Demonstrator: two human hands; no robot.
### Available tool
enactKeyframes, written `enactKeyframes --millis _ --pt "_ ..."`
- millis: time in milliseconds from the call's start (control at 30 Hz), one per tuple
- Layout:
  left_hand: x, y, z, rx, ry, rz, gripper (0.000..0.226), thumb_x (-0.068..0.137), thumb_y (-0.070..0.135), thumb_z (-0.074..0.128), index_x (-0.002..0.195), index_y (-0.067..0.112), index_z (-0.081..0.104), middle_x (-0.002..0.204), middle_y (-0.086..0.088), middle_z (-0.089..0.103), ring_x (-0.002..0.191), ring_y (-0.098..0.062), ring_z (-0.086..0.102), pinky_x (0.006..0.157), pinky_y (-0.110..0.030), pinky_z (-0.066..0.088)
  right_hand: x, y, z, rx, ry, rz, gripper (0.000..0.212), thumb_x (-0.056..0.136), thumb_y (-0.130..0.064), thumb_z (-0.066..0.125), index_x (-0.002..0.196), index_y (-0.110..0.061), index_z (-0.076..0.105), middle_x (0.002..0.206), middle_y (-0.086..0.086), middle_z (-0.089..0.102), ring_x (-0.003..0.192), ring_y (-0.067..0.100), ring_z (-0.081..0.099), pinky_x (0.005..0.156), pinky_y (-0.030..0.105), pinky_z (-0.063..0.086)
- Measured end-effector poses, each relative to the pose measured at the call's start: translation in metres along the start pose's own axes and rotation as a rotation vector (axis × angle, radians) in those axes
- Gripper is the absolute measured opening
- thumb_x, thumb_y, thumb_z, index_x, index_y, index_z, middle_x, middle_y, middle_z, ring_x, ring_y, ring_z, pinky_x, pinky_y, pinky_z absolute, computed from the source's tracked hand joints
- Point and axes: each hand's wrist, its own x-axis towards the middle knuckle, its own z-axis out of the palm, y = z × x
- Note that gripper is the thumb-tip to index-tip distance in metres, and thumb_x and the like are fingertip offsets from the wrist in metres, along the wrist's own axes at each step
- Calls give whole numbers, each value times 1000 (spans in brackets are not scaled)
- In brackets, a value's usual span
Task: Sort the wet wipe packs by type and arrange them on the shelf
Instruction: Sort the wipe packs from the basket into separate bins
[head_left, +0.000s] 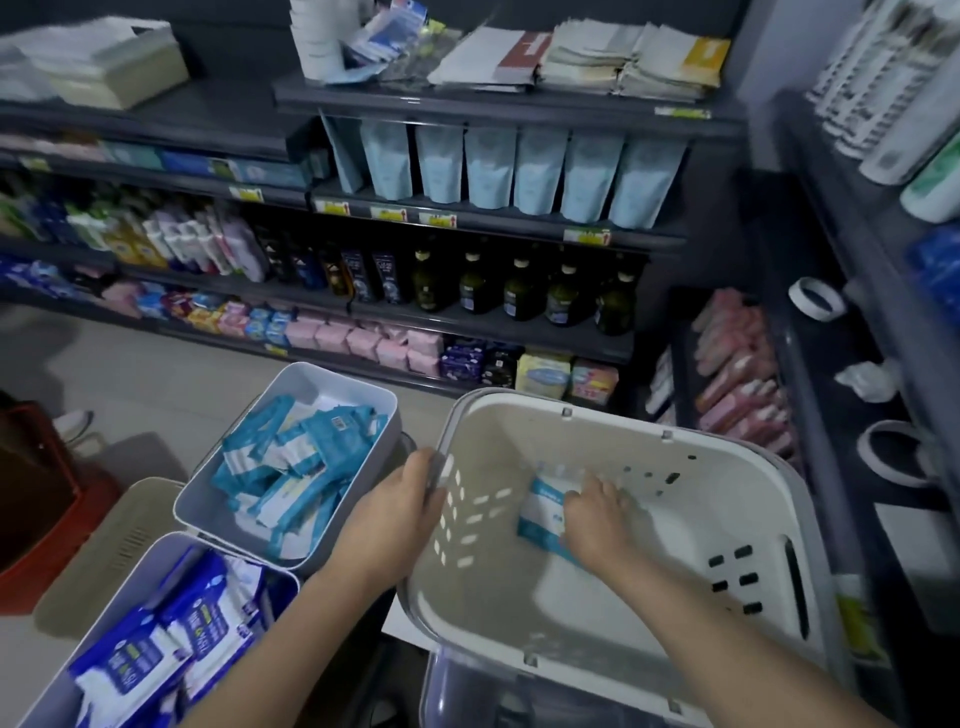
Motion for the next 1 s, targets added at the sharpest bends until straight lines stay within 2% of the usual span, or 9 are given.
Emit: enactKeyframes --millis 67,133,267,467,667,767,867,933,1000 --pt "-1 3 0 20 7 -22 38 99 30 45 133 15 40 119 -10 62 108 -31 58 78 -36 41 -1 3 9 68 -54 -3 45 86 -31 65 125 -16 48 130 8 43 123 29 39 98 38 38" --pt "-1 6 1 36 20 -41 38 99 29 45 133 15 39 118 -11 62 108 -31 58 77 -36 40 -1 5 16 173 -70 11 52 81 -30 70 124 -16 44 127 7 48 118 29 45 92 38 43" --pt "-1 9 1 43 34 -69 38 98 28 46 133 15 40 117 -10 62 109 -31 57 77 -35 40 -1 13 14 223 -155 111 60 71 -43 76 118 -18 49 116 4 57 111 26 53 86 35 45" --pt "-2 10 0 49 31 -82 37 99 29 45 133 16 40 119 -9 62 108 -29 58 79 -35 42 -2 11 5 428 -167 7 17 86 -19 60 97 -15 48 99 5 61 94 26 61 65 28 38" --pt "-2 2 -7 33 -18 -33 39 97 35 47 132 18 43 116 -7 63 105 -27 58 81 -35 45 -33 -3 -72 611 29 -31 6 83 -13 63 87 -14 58 86 4 63 79 23 58 62 30 38" --pt "-9 -9 -17 -21 17 -13 34 96 38 51 123 18 53 116 -3 64 104 -22 59 84 -32 45 -56 -17 -118 702 173 -66 14 82 -14 65 77 -21 53 80 1 61 74 21 55 55 26 37" --pt "-22 -31 -31 -37 60 -31 31 95 37 52 117 16 57 109 -2 65 98 -20 58 80 -32 45 -80 -45 -158 829 320 -147 12 81 -13 68 83 -17 57 79 -2 61 73 19 56 58 28 38" --pt "-32 -53 -42 -43 90 -64 26 95 34 53 114 17 58 104 0 65 93 -19 58 78 -33 46 -92 -71 -174 921 342 -207 11 81 -14 69 84 -15 59 79 -3 63 72 16 58 59 26 41" --pt "-45 -78 -56 -53 113 -128 23 94 31 55 113 18 59 103 1 64 90 -17 59 78 -32 48 -98 -103 -180 1047 267 -264 10 81 -14 70 87 -14 62 82 -1 67 75 17 64 64 31 49"
